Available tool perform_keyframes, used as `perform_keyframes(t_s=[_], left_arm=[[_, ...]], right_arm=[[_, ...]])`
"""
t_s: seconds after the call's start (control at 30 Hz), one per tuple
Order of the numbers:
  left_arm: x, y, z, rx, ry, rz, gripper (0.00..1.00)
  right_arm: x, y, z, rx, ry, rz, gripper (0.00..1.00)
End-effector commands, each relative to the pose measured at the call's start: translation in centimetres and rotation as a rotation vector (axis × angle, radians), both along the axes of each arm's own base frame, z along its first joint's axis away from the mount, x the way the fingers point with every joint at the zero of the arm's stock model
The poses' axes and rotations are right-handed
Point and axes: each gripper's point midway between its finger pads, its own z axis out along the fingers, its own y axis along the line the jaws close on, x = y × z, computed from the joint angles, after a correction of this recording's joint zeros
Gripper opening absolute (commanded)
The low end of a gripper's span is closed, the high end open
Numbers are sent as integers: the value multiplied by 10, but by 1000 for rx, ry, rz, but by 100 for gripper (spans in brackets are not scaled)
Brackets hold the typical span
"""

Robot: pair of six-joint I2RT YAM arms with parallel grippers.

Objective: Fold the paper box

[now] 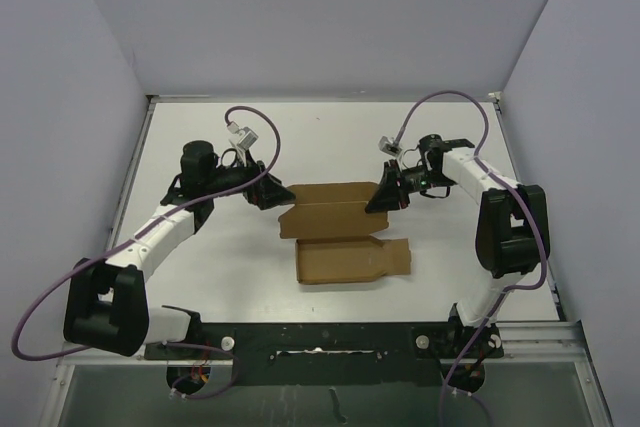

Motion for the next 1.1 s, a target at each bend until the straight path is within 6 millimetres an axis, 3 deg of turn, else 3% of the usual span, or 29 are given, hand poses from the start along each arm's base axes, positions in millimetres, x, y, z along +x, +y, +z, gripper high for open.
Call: perform_keyframes(t_s=[0.0, 0.2, 0.53, 0.67, 0.8, 0.93, 1.07], left_arm=[[2, -8, 17, -51, -64, -51, 88], [-3, -23, 8, -67, -16, -117, 74], [-5, -33, 6, -86, 14, -173, 25], [-6, -35, 9, -100, 8, -184, 0], [-5, -33, 15, -102, -27, -167, 0], [-2, -26, 23, -91, -102, -112, 0], [2, -14, 29, -75, -176, -28, 0]], right_arm=[[-4, 7, 35, 80, -97, 27, 1], [-5, 8, 37, 85, -102, 31, 1], [-6, 10, 35, 81, -102, 39, 1], [-6, 10, 36, 80, -105, 41, 1], [-6, 8, 38, 68, -122, 39, 4], [-3, -1, 47, 47, -171, 13, 28], [4, -23, 65, 56, -251, -62, 53]])
